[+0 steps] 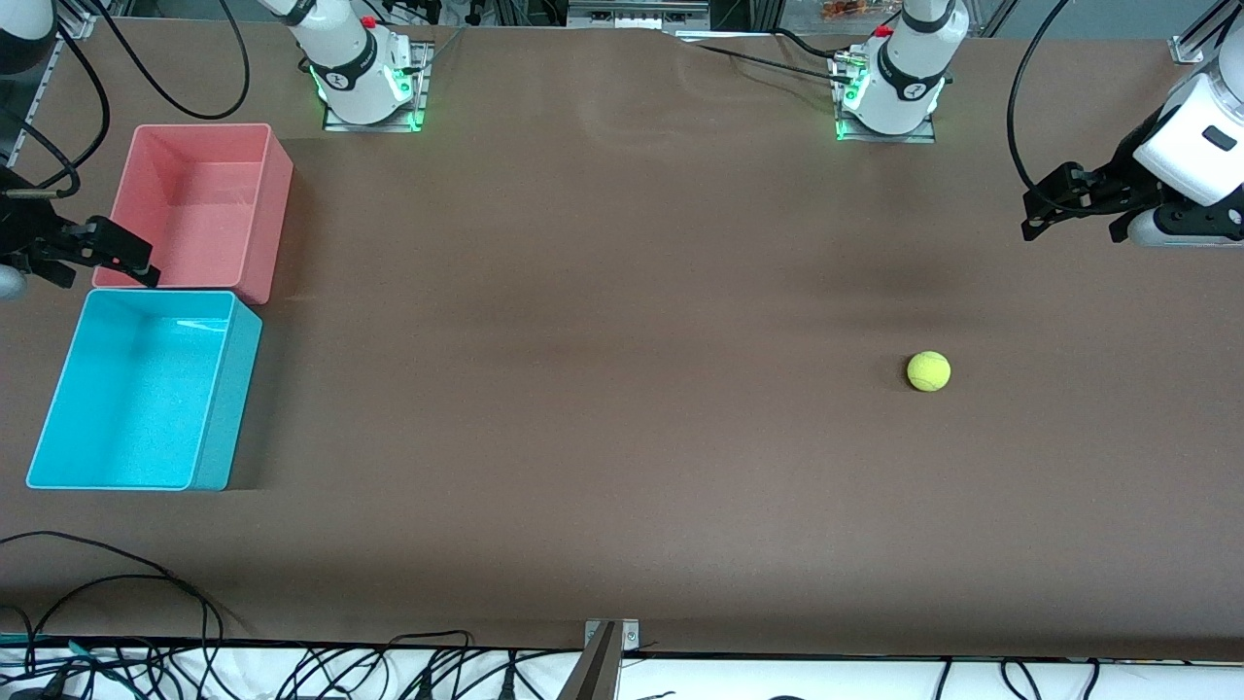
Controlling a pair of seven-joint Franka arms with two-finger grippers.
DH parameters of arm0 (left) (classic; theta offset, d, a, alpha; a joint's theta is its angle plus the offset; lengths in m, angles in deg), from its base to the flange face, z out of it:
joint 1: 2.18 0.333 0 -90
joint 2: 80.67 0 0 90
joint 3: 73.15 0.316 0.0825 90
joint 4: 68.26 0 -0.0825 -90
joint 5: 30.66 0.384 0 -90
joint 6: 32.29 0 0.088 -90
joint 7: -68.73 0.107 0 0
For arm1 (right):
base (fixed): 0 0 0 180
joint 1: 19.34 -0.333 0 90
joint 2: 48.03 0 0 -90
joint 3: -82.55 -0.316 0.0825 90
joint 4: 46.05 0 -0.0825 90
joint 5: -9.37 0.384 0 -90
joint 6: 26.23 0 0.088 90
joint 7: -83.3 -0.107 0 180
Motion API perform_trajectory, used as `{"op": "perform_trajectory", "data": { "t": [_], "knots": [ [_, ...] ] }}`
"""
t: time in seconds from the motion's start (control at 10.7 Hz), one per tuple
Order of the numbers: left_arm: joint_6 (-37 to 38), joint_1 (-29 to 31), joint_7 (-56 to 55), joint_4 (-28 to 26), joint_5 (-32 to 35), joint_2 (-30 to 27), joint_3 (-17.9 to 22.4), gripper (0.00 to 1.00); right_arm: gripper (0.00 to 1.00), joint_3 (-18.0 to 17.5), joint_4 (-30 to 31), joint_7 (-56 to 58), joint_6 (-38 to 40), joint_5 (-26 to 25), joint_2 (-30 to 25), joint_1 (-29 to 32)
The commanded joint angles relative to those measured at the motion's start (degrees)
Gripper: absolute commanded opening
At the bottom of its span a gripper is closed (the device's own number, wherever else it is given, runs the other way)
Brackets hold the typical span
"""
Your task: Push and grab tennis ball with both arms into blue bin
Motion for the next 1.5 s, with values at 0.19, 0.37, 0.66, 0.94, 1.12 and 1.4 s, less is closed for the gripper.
{"op": "perform_trajectory", "data": {
  "t": [0.19, 0.37, 0.66, 0.94, 1.12, 1.4],
  "knots": [
    [1.2, -0.1, 1.3, 0.9, 1.4, 0.0, 0.3, 1.0, 1.0, 0.1, -2.5, 0.7, 1.8, -0.5, 0.6, 0.0],
    [1.1, -0.1, 1.5, 1.1, 1.4, 0.0, 0.3, 1.0, 1.0, 0.0, -2.5, 0.4, 1.7, -0.5, 0.5, 0.0],
    [1.1, -0.1, 1.3, 0.8, 1.5, 0.1, 0.1, 1.0, 1.0, 0.0, -2.5, 0.1, 1.7, -0.5, 0.6, 0.0],
    [1.6, -0.3, 1.0, 0.6, 1.5, 0.2, -0.2, 1.0, 1.0, 0.0, -2.5, -0.1, 1.7, -0.5, 0.7, 0.0],
    [2.5, -0.5, 1.0, 0.6, 1.5, 0.5, -0.2, 1.0, 1.0, 0.0, -2.5, 0.2, 2.1, -0.5, 0.7, 0.0],
    [0.3, 0.1, 1.5, -2.6, 1.5, 0.4, -0.2, 1.0, 1.0, 0.2, -2.4, 0.4, 2.0, -0.5, 0.8, 0.4]
  ]
}}
